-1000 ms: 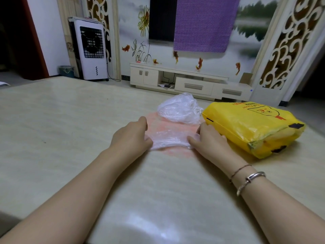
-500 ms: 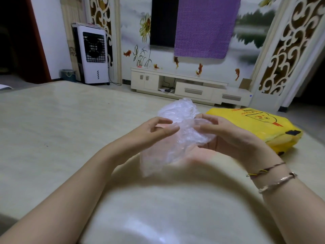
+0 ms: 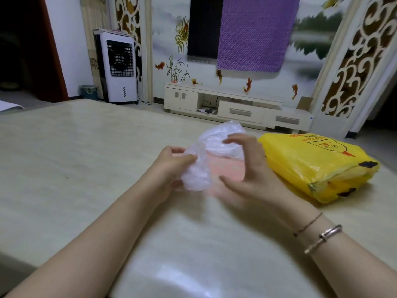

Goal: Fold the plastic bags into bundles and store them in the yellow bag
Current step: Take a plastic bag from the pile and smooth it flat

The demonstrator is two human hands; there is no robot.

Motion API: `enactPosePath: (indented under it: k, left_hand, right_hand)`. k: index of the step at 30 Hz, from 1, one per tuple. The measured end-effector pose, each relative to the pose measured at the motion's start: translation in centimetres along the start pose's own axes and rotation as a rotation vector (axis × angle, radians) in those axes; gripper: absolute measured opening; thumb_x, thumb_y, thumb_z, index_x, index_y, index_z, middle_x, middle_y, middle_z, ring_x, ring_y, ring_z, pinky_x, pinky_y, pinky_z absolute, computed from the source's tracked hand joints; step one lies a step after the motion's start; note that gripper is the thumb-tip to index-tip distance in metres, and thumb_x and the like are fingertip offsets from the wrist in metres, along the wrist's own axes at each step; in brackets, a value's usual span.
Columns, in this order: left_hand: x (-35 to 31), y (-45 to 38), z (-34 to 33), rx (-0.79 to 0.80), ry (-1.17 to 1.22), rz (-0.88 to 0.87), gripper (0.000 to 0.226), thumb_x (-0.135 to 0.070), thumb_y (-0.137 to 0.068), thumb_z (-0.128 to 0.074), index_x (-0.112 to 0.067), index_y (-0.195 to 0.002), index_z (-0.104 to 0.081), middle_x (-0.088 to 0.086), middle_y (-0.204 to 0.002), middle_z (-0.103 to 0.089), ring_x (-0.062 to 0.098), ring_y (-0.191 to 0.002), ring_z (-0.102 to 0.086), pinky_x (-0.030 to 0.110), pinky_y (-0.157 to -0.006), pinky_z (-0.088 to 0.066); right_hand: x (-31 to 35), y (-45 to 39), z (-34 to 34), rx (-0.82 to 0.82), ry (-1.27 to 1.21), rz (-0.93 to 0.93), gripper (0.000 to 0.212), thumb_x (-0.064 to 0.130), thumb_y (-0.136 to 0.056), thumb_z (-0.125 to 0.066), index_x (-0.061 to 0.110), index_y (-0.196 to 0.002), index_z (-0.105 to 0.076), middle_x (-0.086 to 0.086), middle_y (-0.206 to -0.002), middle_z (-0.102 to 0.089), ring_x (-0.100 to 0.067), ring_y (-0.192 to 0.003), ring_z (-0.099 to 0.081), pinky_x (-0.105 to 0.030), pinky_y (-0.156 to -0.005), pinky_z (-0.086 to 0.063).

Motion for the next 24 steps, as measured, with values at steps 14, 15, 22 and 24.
enactPosePath:
  k: [14,15,22,24]
  left_hand:
    - [-0.7,0.7,0.0,0.018,-0.452,-0.457,0.019,0.001,-0.077,-0.063,-0.014,-0.089,-0.064,0.002,-0.085,-0.068,0.009,-0.072,-0.057,0.017,-0.066,-0.043]
    - [-0.6,0.9,-0.2,0.1,-0.419,-0.397,0.017,0.001,-0.079,-0.061,-0.012,-0.089,-0.064,0.004,-0.081,-0.071,0.011,-0.072,-0.059,0.022,-0.069,-0.045]
    - [1.4,-0.9,-0.2,0.124,-0.527,-0.174,0.026,-0.029,-0.1,-0.046,-0.011,-0.086,-0.057,0.004,-0.068,-0.062,0.023,-0.066,-0.058,0.032,-0.071,-0.047]
    - [1.5,-1.3,-0.3,0.121,-0.542,-0.157,0.043,-0.051,-0.096,-0.044,-0.011,-0.087,-0.056,0.003,-0.072,-0.063,0.023,-0.07,-0.059,0.038,-0.08,-0.049]
  right_hand:
    - [1.5,0.5,-2.0,0.391,-0.148,-0.095,0.02,0.014,-0.07,-0.054,0.02,-0.083,-0.068,0.014,-0.08,-0.063,-0.011,-0.081,-0.056,-0.03,-0.072,-0.046]
    - [1.6,0.5,-1.8,0.403,-0.193,-0.145,0.021,0.018,-0.07,-0.053,0.021,-0.084,-0.069,0.015,-0.082,-0.064,-0.008,-0.083,-0.057,-0.027,-0.074,-0.046]
    - [0.5,-0.2,-2.2,0.308,-0.378,-0.377,0.017,0.02,-0.076,-0.058,0.006,-0.082,-0.066,-0.003,-0.08,-0.069,-0.007,-0.075,-0.058,-0.033,-0.07,-0.047]
    - [-0.4,-0.5,-2.8,0.209,-0.367,-0.459,0.017,0.018,-0.083,-0.066,0.001,-0.083,-0.065,-0.014,-0.082,-0.068,-0.011,-0.074,-0.057,-0.039,-0.071,-0.049]
Point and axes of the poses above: each hand's wrist, its own y-axis away from the middle knuckle, its own z-axis out of the back of the hand, x = y × z, the point moved 2 cm from there along -y, towards the middle knuckle
